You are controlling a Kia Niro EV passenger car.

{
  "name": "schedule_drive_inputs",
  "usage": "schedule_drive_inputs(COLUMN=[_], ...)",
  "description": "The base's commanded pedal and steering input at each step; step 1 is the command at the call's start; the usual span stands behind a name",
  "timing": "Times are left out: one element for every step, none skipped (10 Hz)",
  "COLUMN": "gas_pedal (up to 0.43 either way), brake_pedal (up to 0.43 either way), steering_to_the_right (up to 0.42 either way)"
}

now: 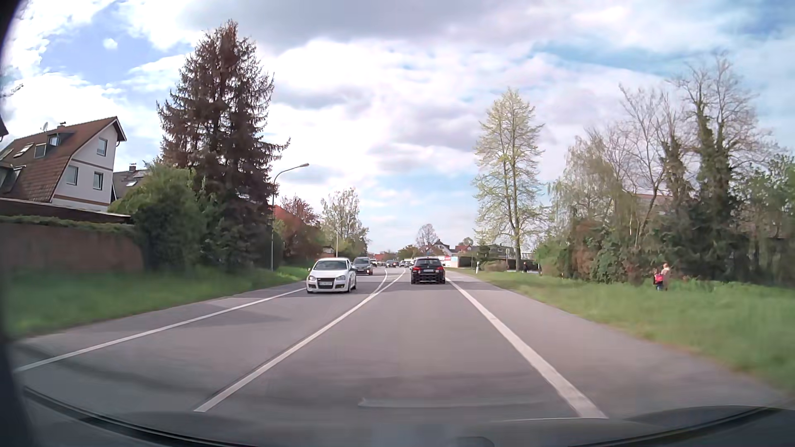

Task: Follow the waypoints while adhering to traffic rules and regulations

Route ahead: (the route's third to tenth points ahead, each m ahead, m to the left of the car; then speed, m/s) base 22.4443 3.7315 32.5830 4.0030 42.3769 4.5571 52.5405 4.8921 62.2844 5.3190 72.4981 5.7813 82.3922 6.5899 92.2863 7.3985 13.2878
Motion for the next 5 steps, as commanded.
schedule_drive_inputs(gas_pedal=[0.0, 0.0, 0.0, 0.0, 0.0], brake_pedal=[0.0, 0.0, 0.0, 0.0, 0.0], steering_to_the_right=[-0.003, -0.003, -0.003, -0.003, -0.003])
